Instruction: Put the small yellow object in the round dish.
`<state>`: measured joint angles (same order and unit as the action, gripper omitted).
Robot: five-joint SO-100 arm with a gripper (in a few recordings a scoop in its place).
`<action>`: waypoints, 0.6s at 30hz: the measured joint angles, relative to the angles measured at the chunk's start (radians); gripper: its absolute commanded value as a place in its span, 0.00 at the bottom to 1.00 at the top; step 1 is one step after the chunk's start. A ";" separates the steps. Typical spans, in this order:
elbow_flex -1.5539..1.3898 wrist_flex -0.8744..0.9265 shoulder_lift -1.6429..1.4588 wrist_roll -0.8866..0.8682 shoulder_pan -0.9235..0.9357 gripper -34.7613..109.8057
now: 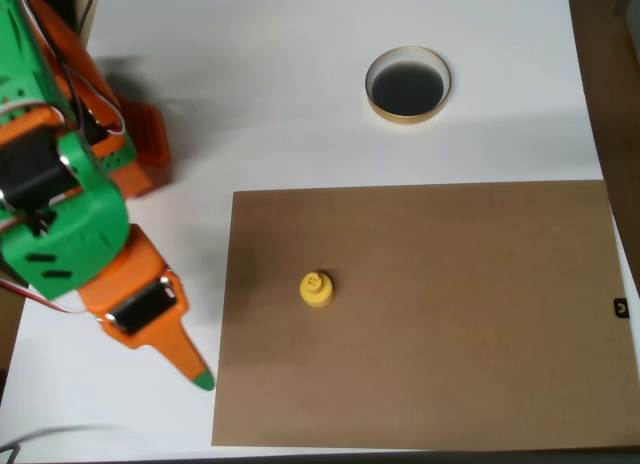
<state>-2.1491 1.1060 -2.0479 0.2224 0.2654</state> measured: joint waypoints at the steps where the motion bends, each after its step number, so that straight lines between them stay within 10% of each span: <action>1: 0.009 0.005 0.020 0.000 -0.012 0.41; 18: 0.189 0.126 0.259 -0.078 -0.275 0.40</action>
<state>-1.9604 1.2318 -1.7886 0.1442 -0.0092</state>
